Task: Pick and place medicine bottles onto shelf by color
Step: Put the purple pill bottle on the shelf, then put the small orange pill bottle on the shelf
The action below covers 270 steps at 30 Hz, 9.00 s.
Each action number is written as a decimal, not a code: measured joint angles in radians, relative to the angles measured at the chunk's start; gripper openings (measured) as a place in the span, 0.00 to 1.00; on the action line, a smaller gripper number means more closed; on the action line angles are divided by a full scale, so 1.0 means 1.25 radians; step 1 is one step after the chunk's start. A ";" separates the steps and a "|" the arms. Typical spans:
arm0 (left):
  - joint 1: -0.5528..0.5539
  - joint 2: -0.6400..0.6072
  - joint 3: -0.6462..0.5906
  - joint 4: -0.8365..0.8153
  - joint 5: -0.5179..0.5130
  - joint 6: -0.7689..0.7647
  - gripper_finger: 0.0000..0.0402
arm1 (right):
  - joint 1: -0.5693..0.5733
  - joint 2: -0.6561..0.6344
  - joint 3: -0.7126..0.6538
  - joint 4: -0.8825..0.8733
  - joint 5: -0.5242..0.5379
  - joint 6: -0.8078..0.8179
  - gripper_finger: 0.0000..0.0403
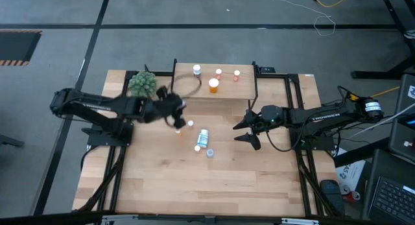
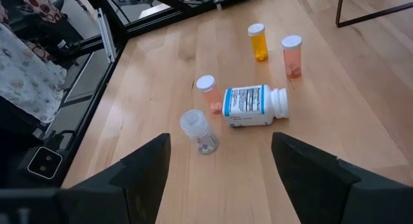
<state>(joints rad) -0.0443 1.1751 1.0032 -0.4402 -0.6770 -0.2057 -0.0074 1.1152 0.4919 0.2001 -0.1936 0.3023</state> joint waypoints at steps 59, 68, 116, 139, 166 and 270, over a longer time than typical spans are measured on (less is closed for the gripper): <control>0.379 0.119 0.019 0.046 0.241 -0.022 0.39 | 0.000 0.000 0.000 -0.002 0.020 -0.018 0.68; 0.379 0.119 0.019 0.048 0.217 -0.022 0.45 | 0.000 0.000 -0.001 -0.003 0.019 -0.018 0.68; -0.112 0.110 0.023 -0.341 0.277 -0.205 0.44 | 0.000 0.000 -0.001 -0.014 0.007 0.092 0.68; -0.186 -0.147 -0.357 -0.036 0.180 -0.269 0.44 | 0.000 0.000 -0.001 0.038 0.077 0.197 0.68; -0.120 0.011 -0.423 0.296 0.196 -0.202 0.44 | 0.000 0.000 -0.001 0.039 0.077 0.165 0.68; -0.101 0.105 -0.422 0.363 0.191 -0.252 0.26 | 0.000 0.000 -0.001 0.030 0.068 0.150 0.68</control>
<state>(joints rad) -0.1703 1.3067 0.4751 0.0132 -0.4388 -0.5210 -0.0078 1.1149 0.4911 0.2370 -0.1085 0.4900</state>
